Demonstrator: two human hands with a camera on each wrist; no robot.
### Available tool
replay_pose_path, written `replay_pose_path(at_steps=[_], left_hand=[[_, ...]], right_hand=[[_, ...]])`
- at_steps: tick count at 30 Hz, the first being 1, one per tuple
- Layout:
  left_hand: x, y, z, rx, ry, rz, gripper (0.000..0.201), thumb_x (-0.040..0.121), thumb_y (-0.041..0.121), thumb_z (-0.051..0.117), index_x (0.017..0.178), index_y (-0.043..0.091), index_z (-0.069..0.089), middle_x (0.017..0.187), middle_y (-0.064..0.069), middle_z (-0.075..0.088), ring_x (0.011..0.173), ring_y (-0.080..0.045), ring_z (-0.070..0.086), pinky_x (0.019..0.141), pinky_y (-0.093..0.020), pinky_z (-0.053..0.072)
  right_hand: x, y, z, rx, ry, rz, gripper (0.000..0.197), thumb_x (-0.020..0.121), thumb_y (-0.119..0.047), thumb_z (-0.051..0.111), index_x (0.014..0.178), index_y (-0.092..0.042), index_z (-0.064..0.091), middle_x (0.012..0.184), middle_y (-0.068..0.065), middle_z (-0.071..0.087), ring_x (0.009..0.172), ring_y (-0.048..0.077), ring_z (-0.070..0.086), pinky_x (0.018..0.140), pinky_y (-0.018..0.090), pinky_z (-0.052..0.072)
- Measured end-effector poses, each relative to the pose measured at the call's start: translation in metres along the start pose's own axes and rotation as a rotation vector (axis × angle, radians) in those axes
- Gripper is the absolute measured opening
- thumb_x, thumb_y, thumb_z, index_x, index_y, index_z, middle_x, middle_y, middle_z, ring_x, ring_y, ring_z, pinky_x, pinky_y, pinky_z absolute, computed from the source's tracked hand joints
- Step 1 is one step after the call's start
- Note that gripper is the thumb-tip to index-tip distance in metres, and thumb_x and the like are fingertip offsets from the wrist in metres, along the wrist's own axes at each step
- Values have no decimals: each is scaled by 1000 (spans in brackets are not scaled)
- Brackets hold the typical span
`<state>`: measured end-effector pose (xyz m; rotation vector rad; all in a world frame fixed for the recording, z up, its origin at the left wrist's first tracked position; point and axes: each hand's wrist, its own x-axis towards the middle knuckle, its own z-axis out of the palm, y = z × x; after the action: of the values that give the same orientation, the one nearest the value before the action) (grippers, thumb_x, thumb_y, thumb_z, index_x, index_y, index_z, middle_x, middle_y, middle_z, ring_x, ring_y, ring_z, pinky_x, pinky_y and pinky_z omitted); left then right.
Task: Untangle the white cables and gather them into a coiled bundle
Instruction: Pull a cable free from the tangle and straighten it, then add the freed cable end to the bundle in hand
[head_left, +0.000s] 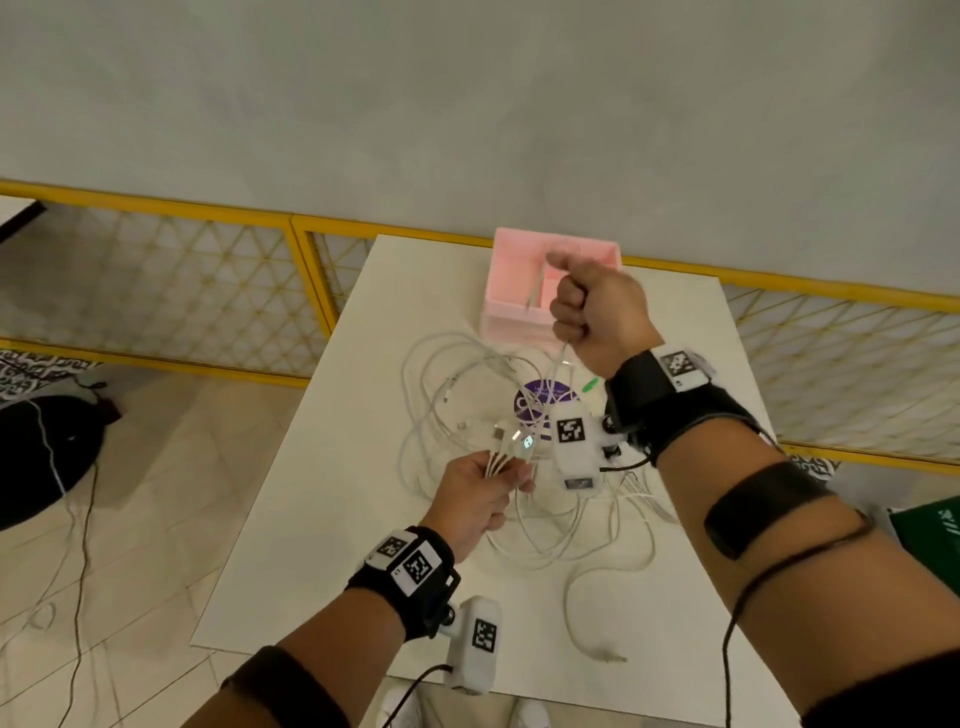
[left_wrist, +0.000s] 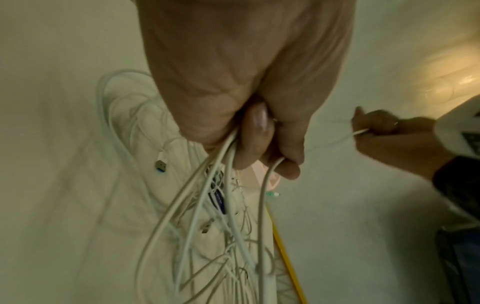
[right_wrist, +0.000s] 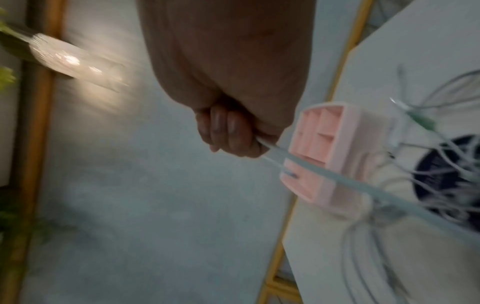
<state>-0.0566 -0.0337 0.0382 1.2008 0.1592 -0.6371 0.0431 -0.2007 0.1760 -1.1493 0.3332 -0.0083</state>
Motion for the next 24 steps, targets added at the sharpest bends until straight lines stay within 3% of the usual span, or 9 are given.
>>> replay_pose_path(at_steps=[3,8,12,16,20,24], left_hand=[[2,2,0,-41,17,-9,4,94,12,68,91,9,67,90,-12,71,44,-5,27,39,-19,21],[13,23,-5,-183,52,44,19,96,25,65,103,8,67,111,-11,75,44,-4,22,41,-19,16],[23,42,-4,-252,133,49,23,104,23,52,100,5,65,103,-15,75,42,-6,26,38,-17,23],[32,54,0,-314,146,-21,29,107,25,44,100,2,61,103,-19,75,40,-7,26,37,-18,24],[35,62,1,-493,143,-44,30,108,24,40,93,9,60,84,-6,74,41,-6,28,36,-17,23],[41,64,-6,-463,205,20,28,108,26,42,99,12,65,64,3,57,44,-6,26,36,-18,24]], right_hand=[[-5,-20,0,-170,-69,-88,26,105,-17,38,107,-9,63,55,-3,34,44,11,23,42,19,18],[-13,-11,-23,-435,-109,-182,24,105,-16,43,106,-10,66,56,2,38,44,12,23,45,20,17],[-29,22,-49,-560,-139,-162,23,104,-16,49,107,-6,69,53,3,36,43,13,26,42,19,21],[-53,56,-63,-668,-292,-43,21,102,-16,54,106,-5,71,50,-4,38,44,9,29,42,19,22],[-67,78,-77,-863,-480,73,21,101,-13,55,102,-4,73,48,-12,42,43,3,35,43,15,29],[-72,92,-100,-987,-533,225,20,99,-12,57,95,-10,76,51,-8,43,47,10,36,46,20,29]])
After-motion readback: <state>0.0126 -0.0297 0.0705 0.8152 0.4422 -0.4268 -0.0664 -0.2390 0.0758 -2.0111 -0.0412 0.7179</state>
